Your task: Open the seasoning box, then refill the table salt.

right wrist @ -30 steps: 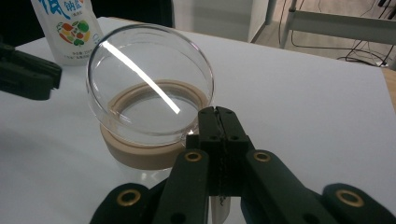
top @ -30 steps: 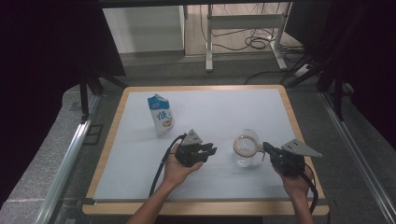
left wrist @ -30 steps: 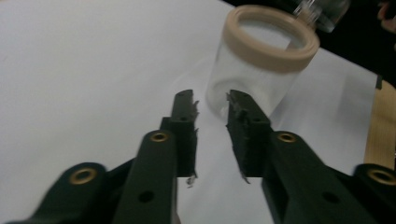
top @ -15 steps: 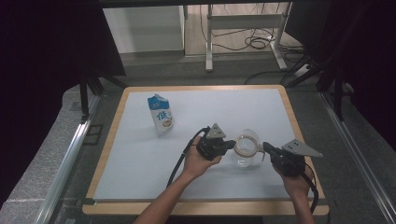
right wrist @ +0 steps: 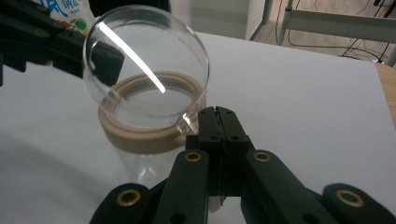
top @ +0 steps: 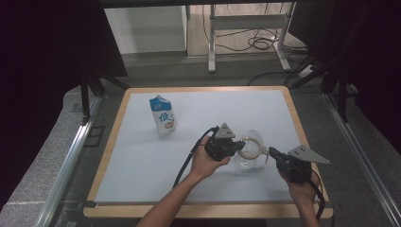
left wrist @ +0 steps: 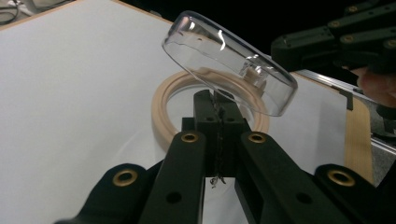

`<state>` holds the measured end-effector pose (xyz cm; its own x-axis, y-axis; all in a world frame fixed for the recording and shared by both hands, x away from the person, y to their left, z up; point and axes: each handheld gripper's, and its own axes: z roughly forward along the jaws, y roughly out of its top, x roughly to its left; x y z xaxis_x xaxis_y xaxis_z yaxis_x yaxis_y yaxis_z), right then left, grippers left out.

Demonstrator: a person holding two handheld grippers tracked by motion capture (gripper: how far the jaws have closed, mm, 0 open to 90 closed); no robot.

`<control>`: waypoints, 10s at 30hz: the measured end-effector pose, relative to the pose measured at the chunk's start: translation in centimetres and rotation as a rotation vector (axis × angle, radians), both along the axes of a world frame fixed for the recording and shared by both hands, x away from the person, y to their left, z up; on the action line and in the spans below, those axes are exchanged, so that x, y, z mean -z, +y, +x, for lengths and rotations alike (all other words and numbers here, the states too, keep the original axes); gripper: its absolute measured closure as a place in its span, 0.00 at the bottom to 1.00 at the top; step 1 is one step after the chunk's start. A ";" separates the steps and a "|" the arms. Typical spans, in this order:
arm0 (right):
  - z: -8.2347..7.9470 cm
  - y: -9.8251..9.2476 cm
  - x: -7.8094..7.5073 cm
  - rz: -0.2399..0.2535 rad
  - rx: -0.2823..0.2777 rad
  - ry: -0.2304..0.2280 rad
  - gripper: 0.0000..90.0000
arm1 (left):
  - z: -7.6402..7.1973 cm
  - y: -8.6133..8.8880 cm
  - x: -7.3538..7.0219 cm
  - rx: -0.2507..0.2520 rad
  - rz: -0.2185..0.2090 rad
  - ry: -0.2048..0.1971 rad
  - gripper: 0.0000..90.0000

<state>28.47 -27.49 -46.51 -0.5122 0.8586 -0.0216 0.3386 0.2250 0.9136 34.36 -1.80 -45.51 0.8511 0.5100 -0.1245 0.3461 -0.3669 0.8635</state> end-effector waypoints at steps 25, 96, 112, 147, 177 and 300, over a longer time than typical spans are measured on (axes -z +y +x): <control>-2.5 1.4 5.1 -0.067 -0.059 0.125 1.00 | -0.9 -4.6 -3.5 0.094 0.055 -0.061 1.00; -0.2 16.3 5.6 -0.025 -0.342 0.091 0.40 | -3.0 24.4 4.3 -0.384 -0.033 0.026 0.34; -0.5 16.4 5.7 -0.038 -0.346 0.088 0.39 | 3.9 25.6 2.4 -0.450 0.005 -0.011 0.43; -0.6 16.3 5.9 -0.060 -0.347 0.069 0.38 | 7.3 24.8 1.6 -0.376 -0.069 -0.050 1.00; -0.7 16.5 6.0 -0.058 -0.342 0.064 0.38 | 4.2 24.1 -0.6 -0.285 -0.102 -0.075 1.00; 5.4 23.7 7.0 -0.112 -0.407 0.084 0.14 | -1.3 19.2 1.5 -0.154 -0.188 -0.044 0.53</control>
<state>33.91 -3.83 -53.52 -0.8128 0.5806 -0.0474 0.2736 0.4523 0.8489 33.08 17.42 -47.03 0.7719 0.6055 -0.1937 0.3460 -0.1445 0.9271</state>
